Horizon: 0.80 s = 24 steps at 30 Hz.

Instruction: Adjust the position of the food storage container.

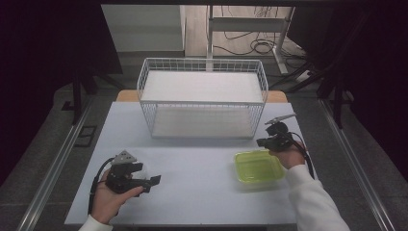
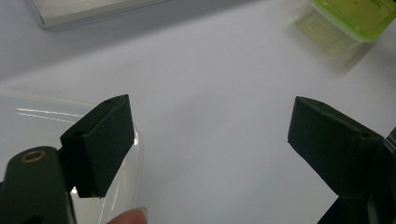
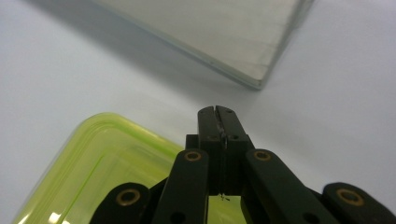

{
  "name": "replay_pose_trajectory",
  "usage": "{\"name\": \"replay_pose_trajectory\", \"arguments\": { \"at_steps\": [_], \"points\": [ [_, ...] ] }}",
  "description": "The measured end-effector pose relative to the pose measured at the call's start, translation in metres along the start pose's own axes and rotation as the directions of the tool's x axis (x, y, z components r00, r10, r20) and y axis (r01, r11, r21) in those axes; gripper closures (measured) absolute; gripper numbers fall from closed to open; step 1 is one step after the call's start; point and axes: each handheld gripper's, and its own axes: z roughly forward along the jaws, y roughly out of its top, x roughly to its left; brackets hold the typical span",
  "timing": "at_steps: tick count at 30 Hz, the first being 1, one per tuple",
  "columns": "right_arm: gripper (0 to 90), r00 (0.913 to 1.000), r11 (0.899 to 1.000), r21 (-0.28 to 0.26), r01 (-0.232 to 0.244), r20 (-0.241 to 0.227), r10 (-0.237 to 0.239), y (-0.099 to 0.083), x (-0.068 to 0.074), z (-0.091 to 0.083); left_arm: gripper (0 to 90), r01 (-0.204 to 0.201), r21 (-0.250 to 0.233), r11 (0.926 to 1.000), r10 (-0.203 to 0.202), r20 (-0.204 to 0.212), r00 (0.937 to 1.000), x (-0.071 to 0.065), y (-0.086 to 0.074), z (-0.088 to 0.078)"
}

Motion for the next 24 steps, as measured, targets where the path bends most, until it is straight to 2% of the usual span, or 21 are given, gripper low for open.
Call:
{"name": "replay_pose_trajectory", "arguments": {
  "at_steps": [4, 6, 8, 11, 16, 21, 24],
  "points": [
    [89.1, 0.9992, 0.999, -0.026, -0.031, 0.026, 0.032, -0.014, -0.008, -0.02, 14.0, 0.006, -0.004, 1.0, -0.006, 0.001, 1.0, 0.001, 0.001, -0.002],
    [89.1, 0.997, 0.996, -0.06, -0.058, 0.048, 0.061, -0.025, -0.013, -0.028, 13.9, 0.006, -0.01, 0.9999, -0.006, -0.001, 1.0, 0.001, 0.002, -0.004],
    [89.1, 0.9938, 0.992, -0.088, -0.09, 0.057, 0.095, -0.036, -0.017, -0.034, 13.9, 0.01, -0.016, 0.9998, -0.01, -0.003, 0.9999, 0.002, 0.003, -0.006],
    [89.1, 0.9914, 0.989, -0.104, -0.101, 0.072, 0.109, -0.049, -0.023, -0.038, 13.9, 0.018, -0.021, 0.9996, -0.018, -0.006, 0.9998, 0.002, 0.004, -0.008],
    [89.1, 0.9857, 0.989, -0.074, -0.124, 0.105, 0.132, -0.062, -0.032, -0.037, 13.9, 0.019, -0.018, 0.9996, -0.019, -0.004, 0.9998, 0.004, 0.004, -0.007],
    [89.1, 0.9854, 0.992, -0.017, -0.129, 0.11, 0.13, -0.07, -0.033, -0.029, 14.0, 0.011, -0.013, 0.9998, -0.011, -0.001, 0.9999, 0.001, 0.004, -0.006],
    [89.1, 0.9847, 0.992, 0.0, -0.123, 0.125, 0.122, -0.074, -0.031, -0.025, 13.9, 0.01, -0.015, 0.9998, -0.01, -0.003, 0.9999, 0.001, 0.003, -0.007]
  ]
}}
